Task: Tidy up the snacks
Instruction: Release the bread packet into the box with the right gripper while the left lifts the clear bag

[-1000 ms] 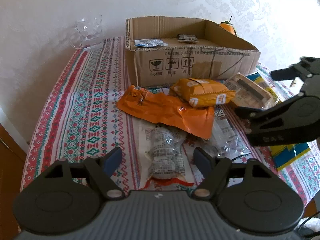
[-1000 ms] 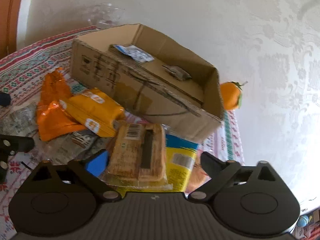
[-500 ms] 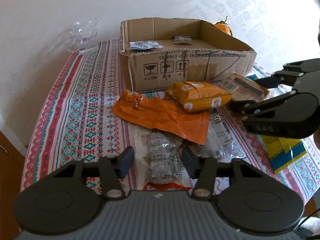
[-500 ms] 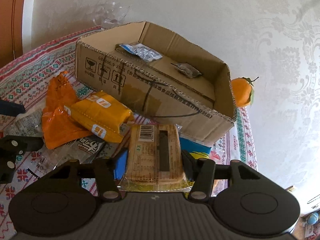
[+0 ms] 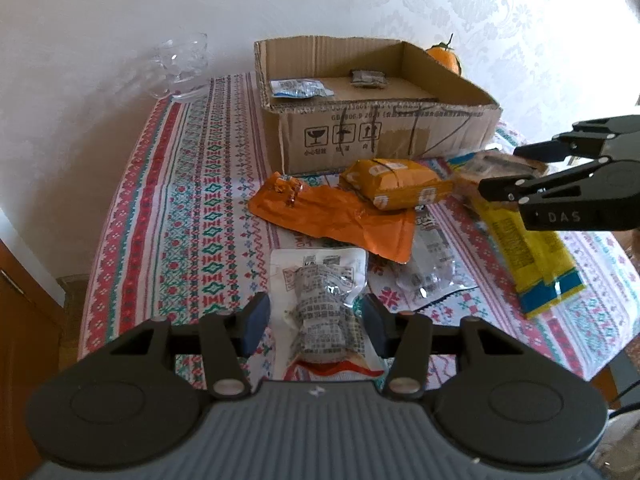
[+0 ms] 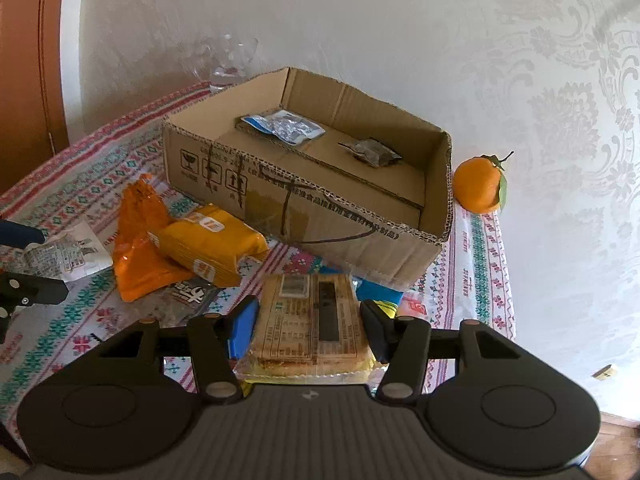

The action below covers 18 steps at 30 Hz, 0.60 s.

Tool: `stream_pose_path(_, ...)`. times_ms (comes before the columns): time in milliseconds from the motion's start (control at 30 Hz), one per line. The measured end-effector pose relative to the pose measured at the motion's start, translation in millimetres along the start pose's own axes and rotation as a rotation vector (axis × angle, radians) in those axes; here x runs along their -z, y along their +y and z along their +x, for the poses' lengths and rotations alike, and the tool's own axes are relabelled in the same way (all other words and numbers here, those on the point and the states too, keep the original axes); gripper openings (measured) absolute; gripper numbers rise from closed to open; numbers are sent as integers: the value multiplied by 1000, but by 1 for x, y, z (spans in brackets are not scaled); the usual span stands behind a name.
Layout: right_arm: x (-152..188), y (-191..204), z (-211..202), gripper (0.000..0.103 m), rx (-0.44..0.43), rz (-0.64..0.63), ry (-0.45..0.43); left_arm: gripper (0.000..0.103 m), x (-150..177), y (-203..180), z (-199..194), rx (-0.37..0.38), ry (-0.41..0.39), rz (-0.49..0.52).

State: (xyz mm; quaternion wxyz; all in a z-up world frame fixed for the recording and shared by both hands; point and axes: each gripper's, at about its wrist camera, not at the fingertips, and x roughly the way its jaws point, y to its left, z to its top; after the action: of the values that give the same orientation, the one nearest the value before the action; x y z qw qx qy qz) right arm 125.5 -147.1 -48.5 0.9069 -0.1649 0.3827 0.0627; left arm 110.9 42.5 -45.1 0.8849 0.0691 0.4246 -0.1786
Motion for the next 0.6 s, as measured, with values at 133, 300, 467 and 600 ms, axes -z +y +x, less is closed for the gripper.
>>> stream_pose_path(133,-2,-6,-10,61,-38,11,-15,50,-2,-1,-14,3,-15,8)
stream_pose_path(300,-7,-11,-17,61,-40,15,-35,50,-6,-2,-20,16,-29,10)
stream_pose_path(467,-17,-20,-26,61,-44,30,-71,50,-8,0,-22,33,-43,-2)
stream_pose_path(600,-32,-30,-29,61,-35,36,-112,50,-11,2,-24,37,-57,-7)
